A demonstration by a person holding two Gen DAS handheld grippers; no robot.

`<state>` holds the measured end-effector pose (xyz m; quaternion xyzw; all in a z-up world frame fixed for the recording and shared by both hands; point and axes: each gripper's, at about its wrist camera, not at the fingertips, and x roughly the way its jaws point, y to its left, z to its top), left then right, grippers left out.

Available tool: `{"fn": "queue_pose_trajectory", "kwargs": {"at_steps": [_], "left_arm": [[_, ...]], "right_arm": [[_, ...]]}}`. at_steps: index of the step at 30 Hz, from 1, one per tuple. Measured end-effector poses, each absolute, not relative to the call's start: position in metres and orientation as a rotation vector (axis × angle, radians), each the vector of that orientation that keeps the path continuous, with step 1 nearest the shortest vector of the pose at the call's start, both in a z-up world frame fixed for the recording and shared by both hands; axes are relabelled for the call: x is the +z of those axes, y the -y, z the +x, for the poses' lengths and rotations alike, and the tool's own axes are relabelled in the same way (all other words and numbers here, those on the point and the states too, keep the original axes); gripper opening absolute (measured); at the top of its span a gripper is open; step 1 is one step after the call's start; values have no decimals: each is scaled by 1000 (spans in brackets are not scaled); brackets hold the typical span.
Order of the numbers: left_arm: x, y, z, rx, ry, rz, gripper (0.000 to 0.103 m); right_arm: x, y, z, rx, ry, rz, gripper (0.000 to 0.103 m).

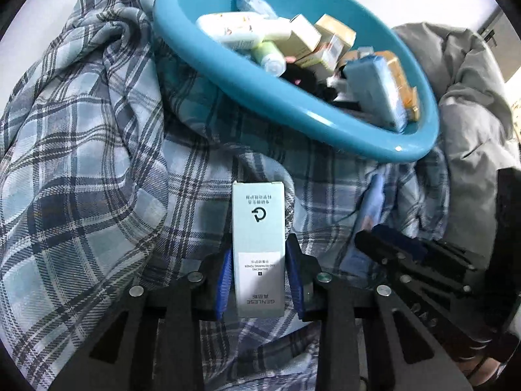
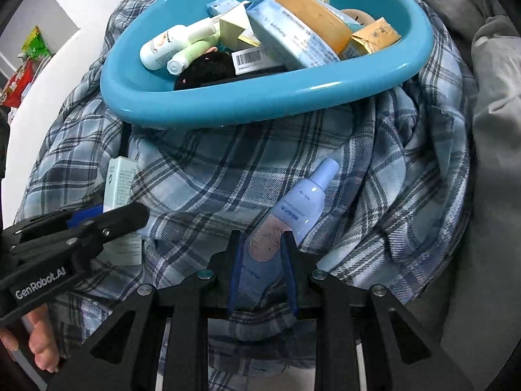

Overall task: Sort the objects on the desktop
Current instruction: 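Lower the right tool onto the blue tube and close it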

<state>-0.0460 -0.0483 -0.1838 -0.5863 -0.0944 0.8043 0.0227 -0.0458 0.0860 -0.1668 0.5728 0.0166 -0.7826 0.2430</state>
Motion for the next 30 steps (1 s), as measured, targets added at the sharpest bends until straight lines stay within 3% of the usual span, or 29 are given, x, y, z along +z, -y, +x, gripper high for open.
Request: {"fn": "queue_pose_trajectory", "kwargs": {"at_steps": [4,7,10,16,30], "left_arm": [[-197,45,-51,2450,280,-1908,34],[-196,46,-52,2484,298,-1907,52],[-194,46,-54,2474,353,-1891,56],[-194,38,-54,2537,343,-1885,56],[-183,38,-53,2576,624,-1792,55]], "right_arm": [[-169,-88,-49,-2139,-11,1570,24],[-169,-87,-49,-2147,-15,1567,24],[-168,-92,-50,-2199,6,1562,24],[-172,-102,-58,-2201,68,1586,25],[-170,-108,-57,-2220,75,1584,30]]}}
